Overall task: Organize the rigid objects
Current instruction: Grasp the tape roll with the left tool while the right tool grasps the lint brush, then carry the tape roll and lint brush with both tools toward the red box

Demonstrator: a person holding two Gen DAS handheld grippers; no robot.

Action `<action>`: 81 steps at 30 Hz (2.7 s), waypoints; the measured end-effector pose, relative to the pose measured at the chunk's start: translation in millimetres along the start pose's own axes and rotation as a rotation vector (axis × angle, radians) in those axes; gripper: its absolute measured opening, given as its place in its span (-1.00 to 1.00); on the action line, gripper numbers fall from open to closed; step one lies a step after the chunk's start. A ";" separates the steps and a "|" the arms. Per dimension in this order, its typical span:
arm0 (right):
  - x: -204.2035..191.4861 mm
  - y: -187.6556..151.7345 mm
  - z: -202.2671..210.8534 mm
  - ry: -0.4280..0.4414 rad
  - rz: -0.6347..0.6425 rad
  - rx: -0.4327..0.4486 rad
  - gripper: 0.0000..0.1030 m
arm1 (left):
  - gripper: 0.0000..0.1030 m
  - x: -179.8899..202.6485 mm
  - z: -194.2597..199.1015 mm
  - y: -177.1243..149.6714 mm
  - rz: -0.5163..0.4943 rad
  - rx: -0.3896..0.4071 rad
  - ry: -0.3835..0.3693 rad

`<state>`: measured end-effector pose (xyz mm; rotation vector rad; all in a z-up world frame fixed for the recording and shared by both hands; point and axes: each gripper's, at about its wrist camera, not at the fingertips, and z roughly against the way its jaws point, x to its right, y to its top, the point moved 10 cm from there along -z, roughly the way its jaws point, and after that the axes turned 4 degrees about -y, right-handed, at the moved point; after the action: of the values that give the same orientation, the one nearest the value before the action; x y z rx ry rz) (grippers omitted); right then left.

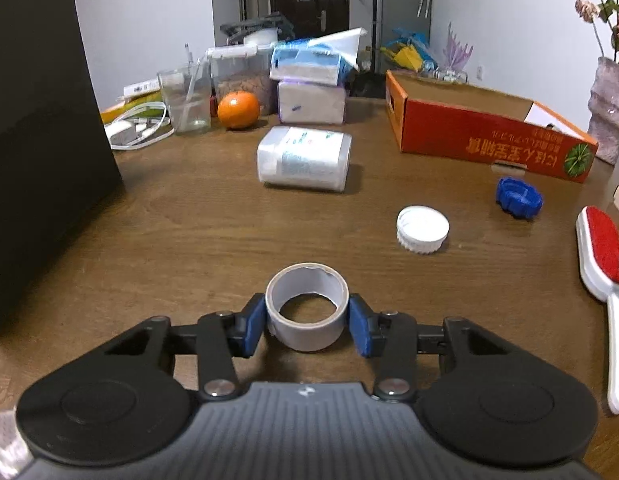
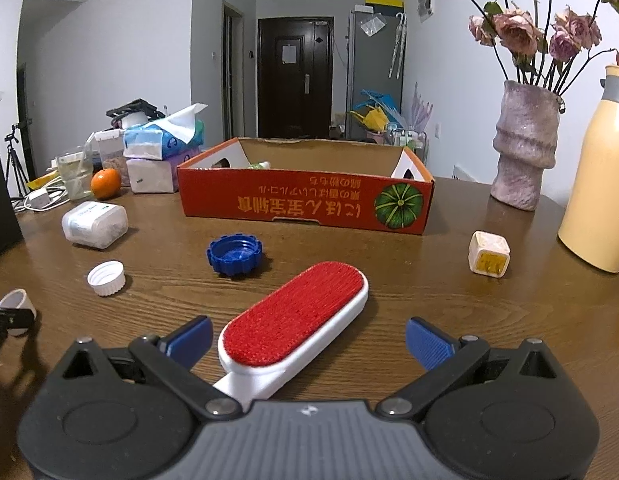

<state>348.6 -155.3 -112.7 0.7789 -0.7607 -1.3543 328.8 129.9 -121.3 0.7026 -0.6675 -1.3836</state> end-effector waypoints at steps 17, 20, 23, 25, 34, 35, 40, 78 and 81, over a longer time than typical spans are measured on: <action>-19.9 -11.3 -38.5 -0.025 0.050 -0.118 1.00 | -0.14 6.8 8.1 13.8 0.049 0.078 0.016; -21.8 -15.8 -47.9 -0.017 0.045 -0.156 1.00 | -0.14 3.0 8.2 13.1 0.071 0.078 0.010; -21.9 -16.3 -54.2 0.007 -0.002 -0.164 1.00 | -0.14 0.0 7.6 12.0 0.088 0.073 0.007; -23.7 -14.5 -58.3 0.004 0.004 -0.147 1.00 | -0.14 -1.5 7.8 11.8 0.095 0.074 0.007; -16.7 -8.9 -60.7 -0.001 -0.027 -0.122 0.66 | -0.14 -8.2 11.6 11.6 0.125 0.088 0.010; -16.7 -8.3 -59.8 0.001 -0.026 -0.116 0.63 | -0.14 -8.8 12.3 11.7 0.127 0.090 0.009; -17.6 -7.2 -55.7 0.022 -0.020 -0.100 0.25 | -0.14 -11.0 13.9 12.4 0.135 0.097 0.013; -11.6 18.5 -18.1 0.087 -0.029 0.042 0.08 | -0.14 28.1 31.9 36.0 0.057 0.163 -0.043; -10.5 22.8 -14.9 0.088 -0.025 0.055 0.08 | -0.14 37.6 32.0 43.1 0.049 0.171 -0.058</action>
<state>372.6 -142.9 -101.9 0.8890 -0.7234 -1.3171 334.0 93.2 -67.3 0.7783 -0.8510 -1.3165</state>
